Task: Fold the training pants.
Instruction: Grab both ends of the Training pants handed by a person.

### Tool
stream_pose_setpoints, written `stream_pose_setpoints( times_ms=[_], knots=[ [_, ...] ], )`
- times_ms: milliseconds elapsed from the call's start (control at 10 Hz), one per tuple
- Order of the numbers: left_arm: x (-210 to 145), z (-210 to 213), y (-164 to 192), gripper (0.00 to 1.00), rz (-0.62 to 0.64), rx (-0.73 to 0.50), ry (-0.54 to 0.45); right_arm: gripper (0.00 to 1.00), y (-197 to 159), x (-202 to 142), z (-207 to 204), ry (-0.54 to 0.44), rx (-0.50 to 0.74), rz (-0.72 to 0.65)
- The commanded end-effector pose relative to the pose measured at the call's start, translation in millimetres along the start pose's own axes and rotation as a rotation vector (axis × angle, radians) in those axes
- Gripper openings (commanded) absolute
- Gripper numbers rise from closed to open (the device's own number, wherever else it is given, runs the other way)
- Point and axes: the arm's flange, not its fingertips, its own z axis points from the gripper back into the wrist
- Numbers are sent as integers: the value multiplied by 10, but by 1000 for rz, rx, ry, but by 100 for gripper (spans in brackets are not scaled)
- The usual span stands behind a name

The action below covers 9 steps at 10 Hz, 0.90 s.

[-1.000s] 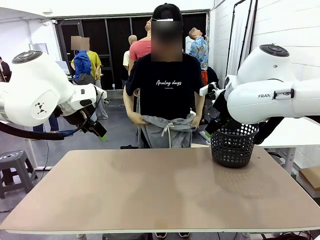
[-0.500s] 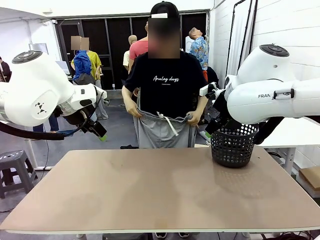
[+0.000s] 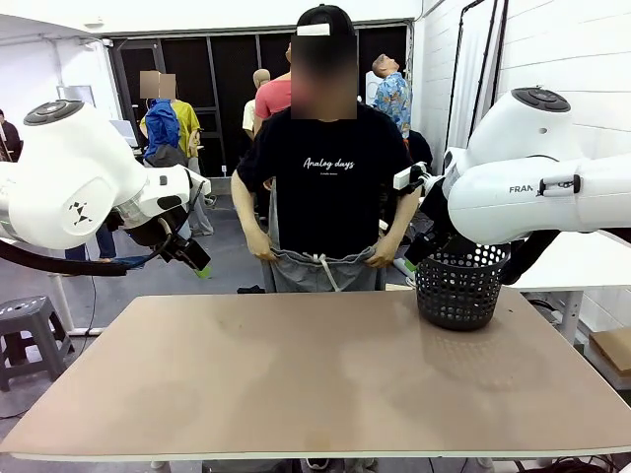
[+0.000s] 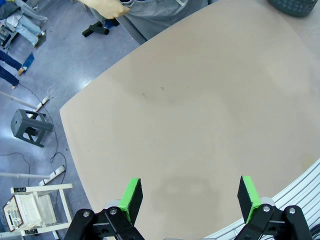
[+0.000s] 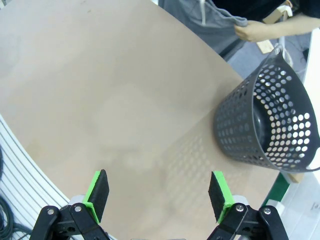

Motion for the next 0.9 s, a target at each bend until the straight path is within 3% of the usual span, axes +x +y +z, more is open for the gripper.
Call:
stream_pose_setpoints(
  times_ms=[0, 800],
  knots=[
    [9, -10, 11, 100, 3, 0, -9, 100, -3, -3, -5, -2, 8, -2],
    [9, -10, 11, 100, 3, 0, -9, 100, -3, -3, -5, -2, 8, -2]
  ],
)
